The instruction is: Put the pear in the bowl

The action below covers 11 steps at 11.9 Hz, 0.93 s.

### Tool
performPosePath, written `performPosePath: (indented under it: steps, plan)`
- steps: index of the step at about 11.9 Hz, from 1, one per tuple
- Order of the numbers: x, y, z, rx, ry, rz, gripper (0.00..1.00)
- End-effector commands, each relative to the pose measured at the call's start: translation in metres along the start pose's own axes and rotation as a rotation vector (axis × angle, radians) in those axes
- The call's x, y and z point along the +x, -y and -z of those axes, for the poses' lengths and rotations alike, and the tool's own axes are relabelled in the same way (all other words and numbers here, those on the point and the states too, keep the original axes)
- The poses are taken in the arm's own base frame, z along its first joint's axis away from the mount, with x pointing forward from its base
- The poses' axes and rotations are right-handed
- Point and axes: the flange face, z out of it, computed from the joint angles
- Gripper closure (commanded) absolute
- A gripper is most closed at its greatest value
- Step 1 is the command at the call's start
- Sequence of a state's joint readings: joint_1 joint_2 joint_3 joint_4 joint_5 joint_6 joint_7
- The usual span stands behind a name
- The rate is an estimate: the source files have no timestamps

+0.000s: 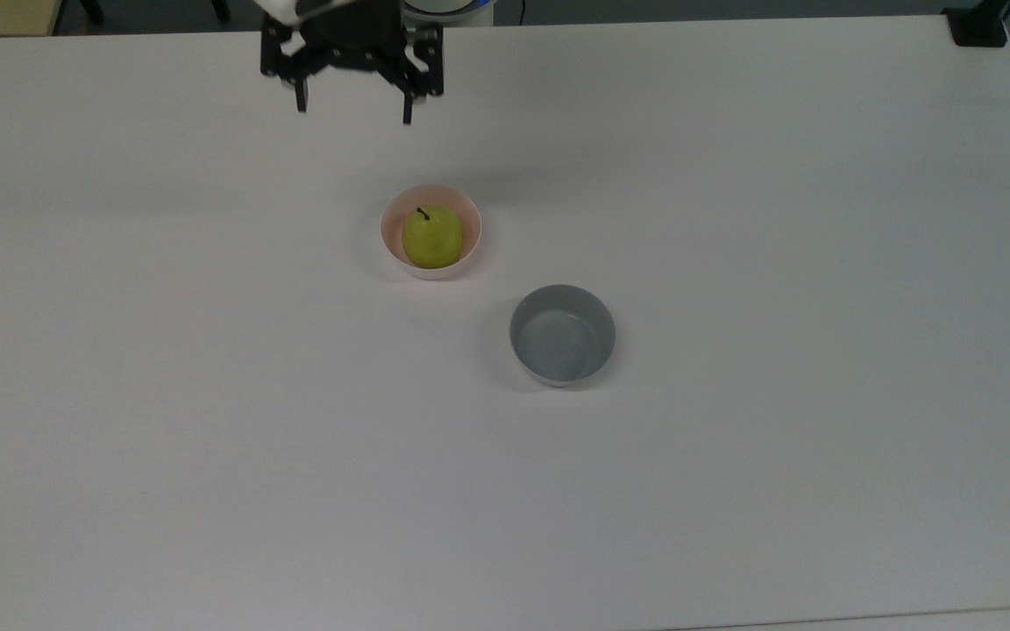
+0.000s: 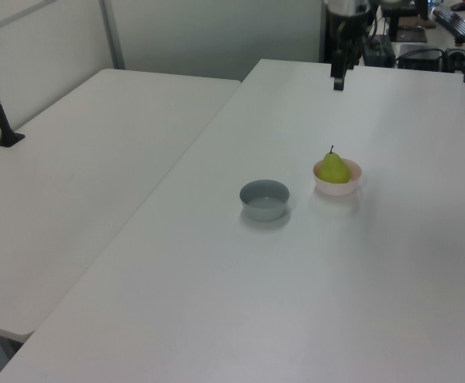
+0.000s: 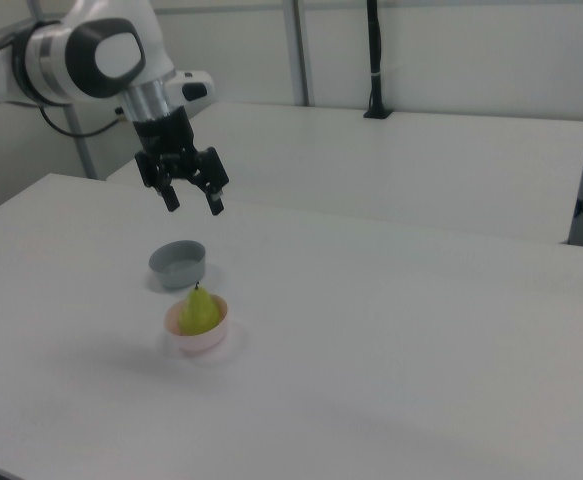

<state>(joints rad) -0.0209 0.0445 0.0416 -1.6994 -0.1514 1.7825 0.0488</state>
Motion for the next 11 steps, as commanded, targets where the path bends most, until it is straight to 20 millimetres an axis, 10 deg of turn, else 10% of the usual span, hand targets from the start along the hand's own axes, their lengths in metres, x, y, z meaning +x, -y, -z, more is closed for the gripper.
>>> performPosePath:
  steps: [1,11]
  plan:
    - [-0.032,-0.035,0.049,0.131,0.011,-0.099,0.00]
    - [-0.027,-0.049,0.050,0.187,-0.048,0.034,0.00]
